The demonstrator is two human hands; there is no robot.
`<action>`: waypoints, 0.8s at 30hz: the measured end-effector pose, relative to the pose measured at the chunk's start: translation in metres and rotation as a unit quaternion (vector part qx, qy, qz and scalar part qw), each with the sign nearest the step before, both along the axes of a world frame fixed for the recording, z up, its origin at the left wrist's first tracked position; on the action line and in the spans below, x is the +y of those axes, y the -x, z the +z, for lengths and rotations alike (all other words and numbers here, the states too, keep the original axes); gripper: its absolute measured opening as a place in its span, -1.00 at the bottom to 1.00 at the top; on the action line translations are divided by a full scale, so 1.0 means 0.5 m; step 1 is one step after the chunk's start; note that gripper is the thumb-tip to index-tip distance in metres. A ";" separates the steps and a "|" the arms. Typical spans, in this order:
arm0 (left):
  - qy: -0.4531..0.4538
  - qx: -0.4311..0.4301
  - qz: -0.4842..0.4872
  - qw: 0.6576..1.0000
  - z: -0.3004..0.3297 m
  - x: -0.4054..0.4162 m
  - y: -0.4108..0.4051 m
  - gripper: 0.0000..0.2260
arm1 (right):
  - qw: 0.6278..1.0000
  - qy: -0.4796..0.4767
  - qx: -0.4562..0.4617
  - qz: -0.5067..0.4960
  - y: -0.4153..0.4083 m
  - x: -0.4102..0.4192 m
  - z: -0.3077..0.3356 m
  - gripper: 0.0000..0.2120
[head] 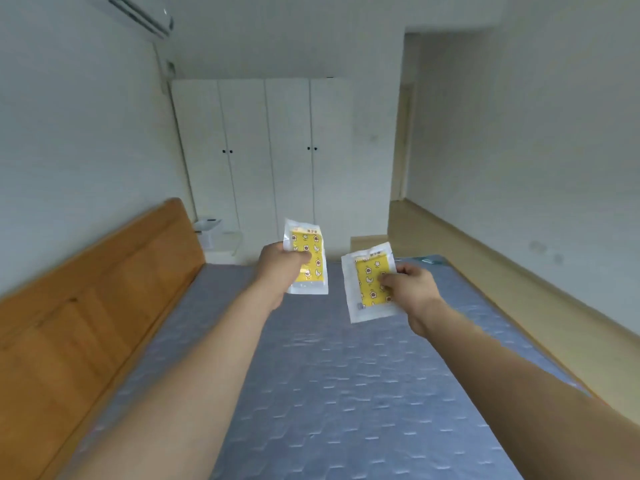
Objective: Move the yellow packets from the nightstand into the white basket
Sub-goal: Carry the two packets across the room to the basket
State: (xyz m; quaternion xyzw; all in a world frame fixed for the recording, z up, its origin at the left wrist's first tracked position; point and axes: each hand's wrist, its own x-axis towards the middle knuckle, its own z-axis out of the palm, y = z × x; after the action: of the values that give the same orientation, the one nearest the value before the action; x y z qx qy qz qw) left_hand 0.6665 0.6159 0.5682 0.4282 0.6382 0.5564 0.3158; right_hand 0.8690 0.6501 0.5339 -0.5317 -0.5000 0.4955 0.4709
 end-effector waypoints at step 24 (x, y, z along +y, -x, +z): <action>-0.006 0.015 -0.399 0.917 0.056 0.647 -1.457 -0.89 | 0.929 -0.036 0.026 -0.367 -1.400 0.317 0.105 -0.87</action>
State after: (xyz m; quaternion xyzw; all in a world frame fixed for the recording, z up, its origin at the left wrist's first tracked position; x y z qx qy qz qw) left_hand 1.3951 0.9395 0.5960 0.6574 0.4162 0.3814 0.4991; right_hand 1.5689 0.8088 0.5863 -0.6479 -0.2750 0.2832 0.6515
